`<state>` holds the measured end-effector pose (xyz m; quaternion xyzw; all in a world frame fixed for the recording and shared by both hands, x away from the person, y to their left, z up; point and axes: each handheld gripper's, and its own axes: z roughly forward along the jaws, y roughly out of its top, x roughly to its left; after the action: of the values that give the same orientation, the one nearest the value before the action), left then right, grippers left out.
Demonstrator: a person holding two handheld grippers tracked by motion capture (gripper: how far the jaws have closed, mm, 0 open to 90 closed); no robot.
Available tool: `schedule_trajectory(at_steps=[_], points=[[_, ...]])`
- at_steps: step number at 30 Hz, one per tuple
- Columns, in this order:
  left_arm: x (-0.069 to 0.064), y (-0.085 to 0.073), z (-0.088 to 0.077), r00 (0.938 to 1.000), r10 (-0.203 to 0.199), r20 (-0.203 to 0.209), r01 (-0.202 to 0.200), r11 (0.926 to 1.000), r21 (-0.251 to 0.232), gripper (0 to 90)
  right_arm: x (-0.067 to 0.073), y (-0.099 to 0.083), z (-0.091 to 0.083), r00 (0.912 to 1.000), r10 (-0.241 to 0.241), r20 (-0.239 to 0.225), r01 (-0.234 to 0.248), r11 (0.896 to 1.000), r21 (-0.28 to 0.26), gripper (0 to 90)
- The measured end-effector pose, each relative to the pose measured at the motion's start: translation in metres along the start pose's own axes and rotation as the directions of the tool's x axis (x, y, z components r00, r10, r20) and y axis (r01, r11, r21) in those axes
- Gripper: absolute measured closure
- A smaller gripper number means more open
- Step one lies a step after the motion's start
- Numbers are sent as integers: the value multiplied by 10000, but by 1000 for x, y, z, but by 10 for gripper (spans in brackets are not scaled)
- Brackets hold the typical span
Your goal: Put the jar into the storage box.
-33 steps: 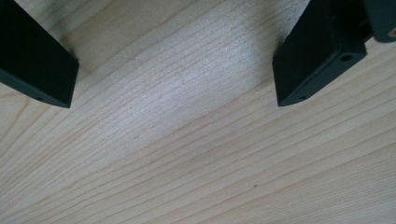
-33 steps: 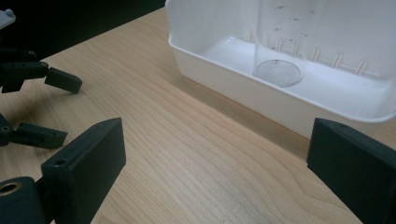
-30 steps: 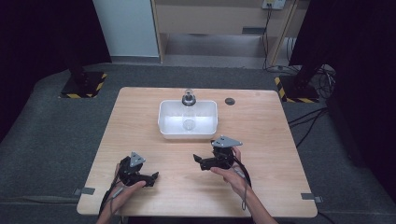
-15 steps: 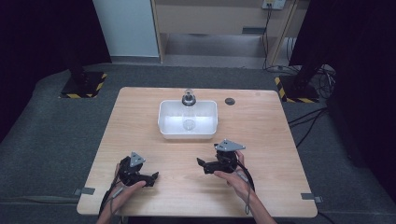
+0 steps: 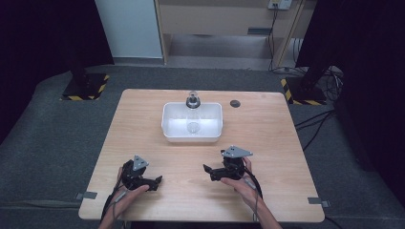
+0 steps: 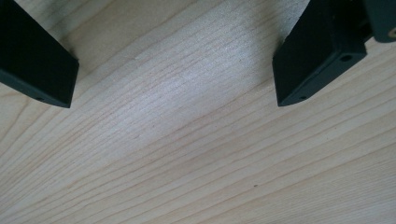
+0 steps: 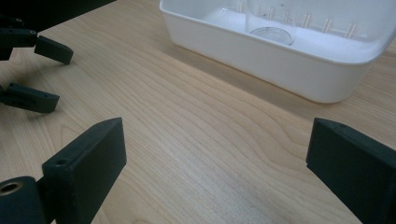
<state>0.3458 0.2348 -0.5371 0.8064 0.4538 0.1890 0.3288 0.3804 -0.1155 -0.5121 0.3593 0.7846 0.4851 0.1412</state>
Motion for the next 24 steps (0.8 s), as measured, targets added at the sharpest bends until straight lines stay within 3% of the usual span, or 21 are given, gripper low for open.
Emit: schedule_trajectory(at_steps=[24], points=[[0,0,0,10000,-1,-1,1,10000,-3,0,-5,-14,-10,9998,166,94,-168,9998,136,48]])
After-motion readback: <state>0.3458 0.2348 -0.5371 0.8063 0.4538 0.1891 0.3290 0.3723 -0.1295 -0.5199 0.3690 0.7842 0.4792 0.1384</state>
